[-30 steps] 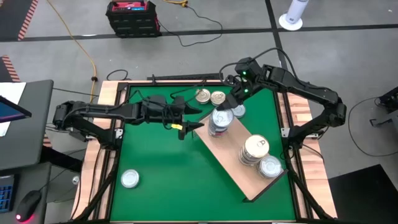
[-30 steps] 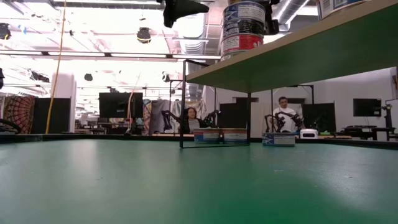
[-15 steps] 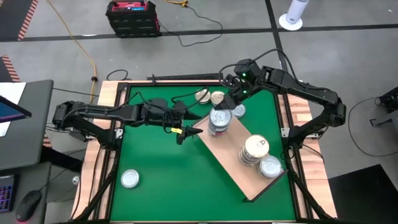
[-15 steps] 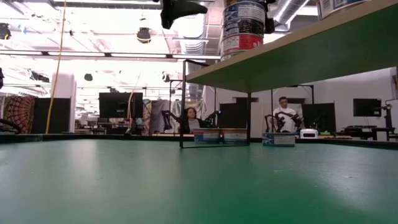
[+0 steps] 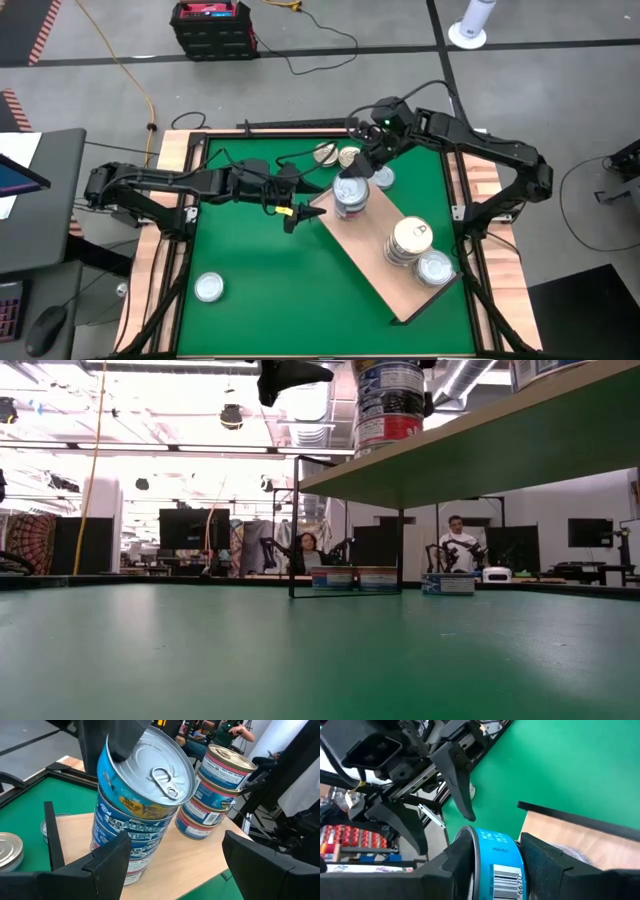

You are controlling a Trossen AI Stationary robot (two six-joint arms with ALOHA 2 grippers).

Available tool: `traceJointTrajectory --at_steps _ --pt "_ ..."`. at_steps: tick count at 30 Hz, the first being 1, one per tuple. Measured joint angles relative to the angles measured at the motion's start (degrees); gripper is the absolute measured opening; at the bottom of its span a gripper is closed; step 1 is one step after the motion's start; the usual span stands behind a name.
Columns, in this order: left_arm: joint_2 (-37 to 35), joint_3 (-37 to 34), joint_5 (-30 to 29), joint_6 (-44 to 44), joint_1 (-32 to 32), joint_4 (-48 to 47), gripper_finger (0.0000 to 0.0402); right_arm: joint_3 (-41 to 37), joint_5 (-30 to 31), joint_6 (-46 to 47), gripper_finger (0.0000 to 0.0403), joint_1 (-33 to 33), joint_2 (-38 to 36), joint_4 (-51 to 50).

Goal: Stack canned seafood by type on shelf
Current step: Stack the light blue tuna can on top of the blue tuna can on the shelf, then stack the blue and pink tuna can on top of the other blue and pink tuna cans on the shelf

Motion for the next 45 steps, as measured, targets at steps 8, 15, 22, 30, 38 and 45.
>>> traceJointTrajectory --at_steps 8,15,22,30,38,45 --pt "0.0 0.0 1.2 -1.2 0.0 -0.4 0.0302 -0.1 -2.9 -1.6 0.0199 -1.5 0.9 -2.0" --pt "0.0 0.0 1.2 -0.8 0.0 -0.6 0.0302 -0.1 -3.0 -3.7 0.0233 -1.5 0.9 -2.6" --pt "-0.9 -0.1 1.2 -1.1 0.3 -2.1 0.0302 2.2 -3.0 -4.4 0.0255 -3.4 0.7 -2.7" --pt "-3.4 -0.1 1.2 -6.8 4.3 -11.8 0.0302 6.0 -2.9 -8.2 0.0256 -10.0 -0.7 -5.3" --pt "0.7 -0.1 7.2 -7.8 16.9 -14.3 0.0302 4.3 1.6 -16.0 0.0256 -15.1 -1.6 -11.2" --pt "9.6 -0.1 14.4 -12.0 30.2 -13.0 0.0302 3.6 12.1 -23.2 0.0255 -15.7 -5.8 -13.1"
